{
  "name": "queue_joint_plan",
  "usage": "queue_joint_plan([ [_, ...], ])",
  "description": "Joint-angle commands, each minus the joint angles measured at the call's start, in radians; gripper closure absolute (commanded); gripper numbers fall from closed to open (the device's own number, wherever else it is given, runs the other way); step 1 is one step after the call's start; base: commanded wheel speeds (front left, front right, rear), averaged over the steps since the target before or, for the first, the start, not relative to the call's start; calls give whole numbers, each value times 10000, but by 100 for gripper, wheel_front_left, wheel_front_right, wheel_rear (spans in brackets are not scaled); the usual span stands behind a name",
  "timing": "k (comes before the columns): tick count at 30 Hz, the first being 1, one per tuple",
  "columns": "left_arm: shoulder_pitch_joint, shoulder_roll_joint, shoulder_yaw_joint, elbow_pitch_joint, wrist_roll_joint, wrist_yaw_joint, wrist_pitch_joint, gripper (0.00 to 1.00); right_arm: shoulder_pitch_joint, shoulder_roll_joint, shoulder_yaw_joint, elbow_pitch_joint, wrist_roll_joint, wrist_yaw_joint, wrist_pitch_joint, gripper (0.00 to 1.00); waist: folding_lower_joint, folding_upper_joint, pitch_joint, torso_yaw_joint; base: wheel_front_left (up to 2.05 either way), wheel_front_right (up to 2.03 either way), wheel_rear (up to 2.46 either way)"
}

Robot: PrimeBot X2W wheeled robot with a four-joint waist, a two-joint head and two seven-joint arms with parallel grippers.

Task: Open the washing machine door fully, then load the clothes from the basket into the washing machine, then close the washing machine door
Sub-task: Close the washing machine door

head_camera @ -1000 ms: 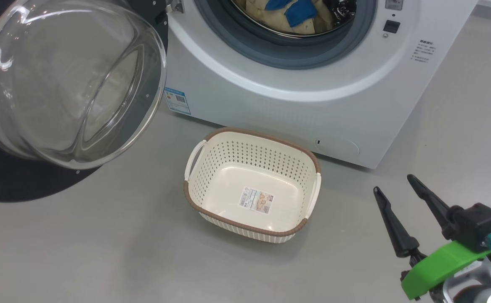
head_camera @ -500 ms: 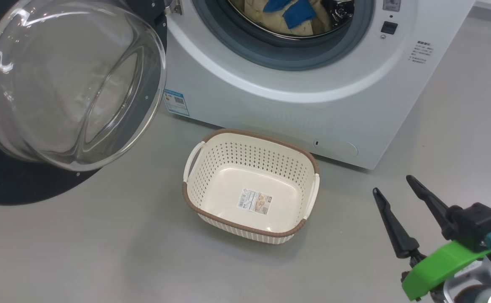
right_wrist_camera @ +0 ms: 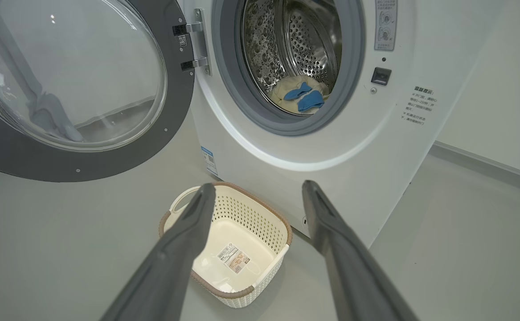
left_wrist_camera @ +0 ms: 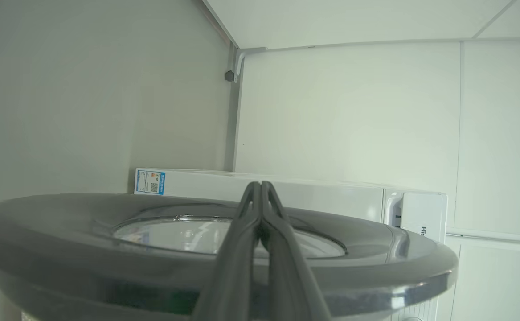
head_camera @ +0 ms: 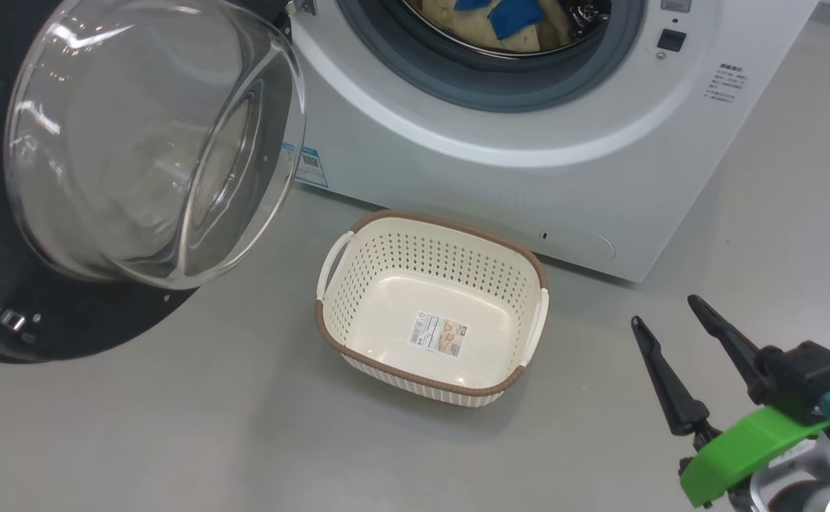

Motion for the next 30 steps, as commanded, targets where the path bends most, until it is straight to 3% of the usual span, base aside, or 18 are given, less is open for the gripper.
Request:
queue_joint_plan([
  [1, -81, 330, 62, -524, -136, -135, 409, 100, -374, -169, 160, -410, 10, -29, 36, 0, 0, 0, 7, 38, 0, 0, 0],
  [11, 774, -46, 110, -1608, -906, -663, 1868, 100, -416, -129, 169, -406, 14, -29, 6, 0, 0, 0, 40, 164, 0, 0, 0],
  [30, 2245, -841, -362, -3830, -1489, -611, 3357, 100, -638, 16, 354, -100, 51, -29, -288, 0, 0, 0, 142, -244, 0, 0, 0],
])
